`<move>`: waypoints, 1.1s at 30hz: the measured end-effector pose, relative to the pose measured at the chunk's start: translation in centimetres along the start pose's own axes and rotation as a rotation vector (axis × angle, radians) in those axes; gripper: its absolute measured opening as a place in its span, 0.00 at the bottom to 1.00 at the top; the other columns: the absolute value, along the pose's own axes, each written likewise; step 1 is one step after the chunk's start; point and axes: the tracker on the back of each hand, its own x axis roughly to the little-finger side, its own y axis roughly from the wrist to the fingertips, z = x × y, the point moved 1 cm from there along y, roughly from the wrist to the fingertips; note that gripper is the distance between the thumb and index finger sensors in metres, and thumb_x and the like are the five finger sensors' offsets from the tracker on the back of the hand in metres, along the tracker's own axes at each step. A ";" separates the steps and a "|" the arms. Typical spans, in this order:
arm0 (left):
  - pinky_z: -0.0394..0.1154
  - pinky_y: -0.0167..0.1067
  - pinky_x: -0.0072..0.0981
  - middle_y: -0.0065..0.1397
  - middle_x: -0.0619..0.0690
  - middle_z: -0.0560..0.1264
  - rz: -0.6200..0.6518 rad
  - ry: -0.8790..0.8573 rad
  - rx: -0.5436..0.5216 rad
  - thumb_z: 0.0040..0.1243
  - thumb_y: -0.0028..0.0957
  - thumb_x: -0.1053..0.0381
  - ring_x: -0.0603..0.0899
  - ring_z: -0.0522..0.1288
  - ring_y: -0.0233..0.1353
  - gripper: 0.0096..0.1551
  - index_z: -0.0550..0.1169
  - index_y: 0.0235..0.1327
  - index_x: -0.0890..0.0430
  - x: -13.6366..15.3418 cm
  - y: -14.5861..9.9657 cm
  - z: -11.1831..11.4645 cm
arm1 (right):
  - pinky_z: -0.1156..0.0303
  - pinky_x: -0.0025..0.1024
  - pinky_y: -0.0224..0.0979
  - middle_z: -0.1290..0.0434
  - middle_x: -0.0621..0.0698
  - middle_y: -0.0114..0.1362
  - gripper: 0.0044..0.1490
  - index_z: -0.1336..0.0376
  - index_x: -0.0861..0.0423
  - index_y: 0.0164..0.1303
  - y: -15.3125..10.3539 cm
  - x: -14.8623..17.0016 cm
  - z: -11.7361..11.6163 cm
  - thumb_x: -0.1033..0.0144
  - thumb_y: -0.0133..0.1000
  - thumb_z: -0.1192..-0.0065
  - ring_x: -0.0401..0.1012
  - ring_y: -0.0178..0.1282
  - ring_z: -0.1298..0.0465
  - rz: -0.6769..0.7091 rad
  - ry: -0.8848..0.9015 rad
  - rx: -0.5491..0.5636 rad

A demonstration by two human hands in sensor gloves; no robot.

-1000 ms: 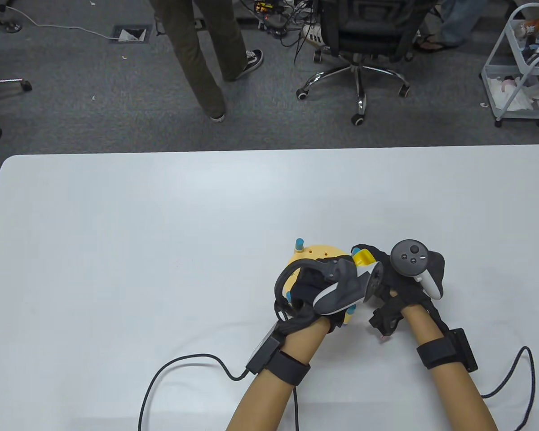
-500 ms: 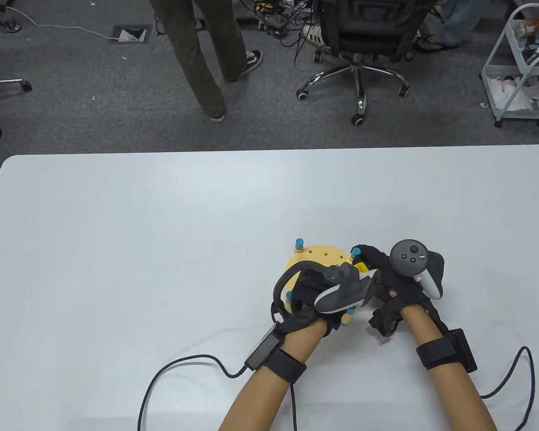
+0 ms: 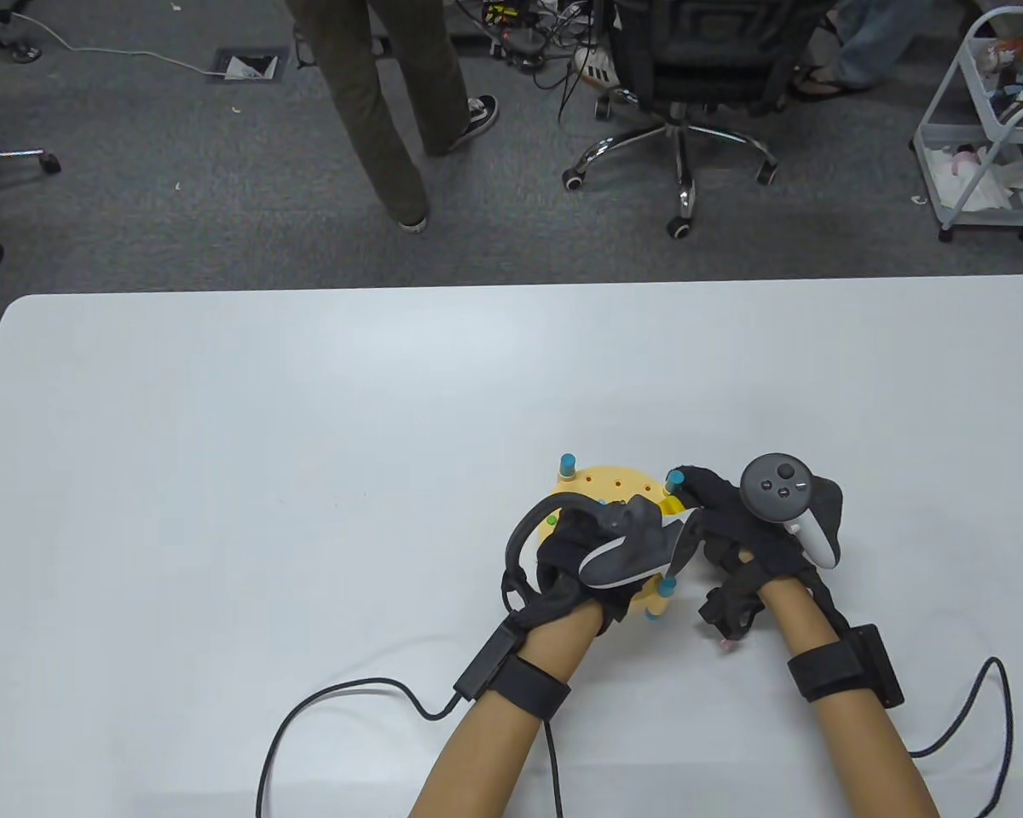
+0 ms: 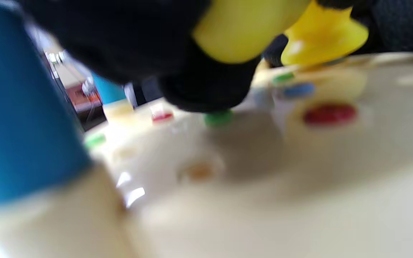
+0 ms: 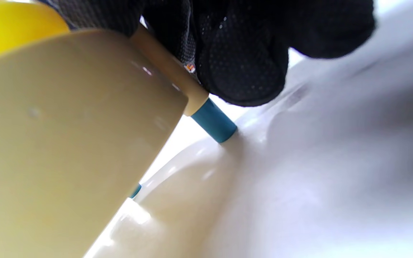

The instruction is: Hammer toy nails into tap bench

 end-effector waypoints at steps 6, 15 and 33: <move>0.77 0.21 0.43 0.32 0.56 0.87 -0.013 -0.102 -0.127 0.50 0.31 0.32 0.59 0.81 0.20 0.36 0.80 0.46 0.51 1.5 -1.1 -1.9 | 0.24 0.37 0.48 0.26 0.61 0.67 0.39 0.40 0.51 0.72 0.1 0.2 -0.1 0.47 0.51 0.51 0.45 0.48 0.19 -0.007 0.024 -0.010; 0.78 0.20 0.40 0.30 0.54 0.87 -0.037 0.002 -0.149 0.48 0.32 0.31 0.57 0.82 0.18 0.36 0.81 0.45 0.50 1.3 -1.3 -2.4 | 0.24 0.37 0.48 0.26 0.61 0.67 0.39 0.41 0.50 0.73 0.2 0.3 -0.2 0.47 0.51 0.51 0.45 0.47 0.19 -0.009 0.029 -0.026; 0.78 0.18 0.41 0.31 0.59 0.87 -0.678 -0.860 0.300 0.50 0.38 0.32 0.59 0.83 0.19 0.39 0.81 0.49 0.58 17.5 -8.7 14.6 | 0.23 0.34 0.46 0.24 0.60 0.63 0.40 0.38 0.54 0.71 -2.5 3.2 4.6 0.46 0.51 0.52 0.43 0.44 0.18 -0.065 0.220 0.238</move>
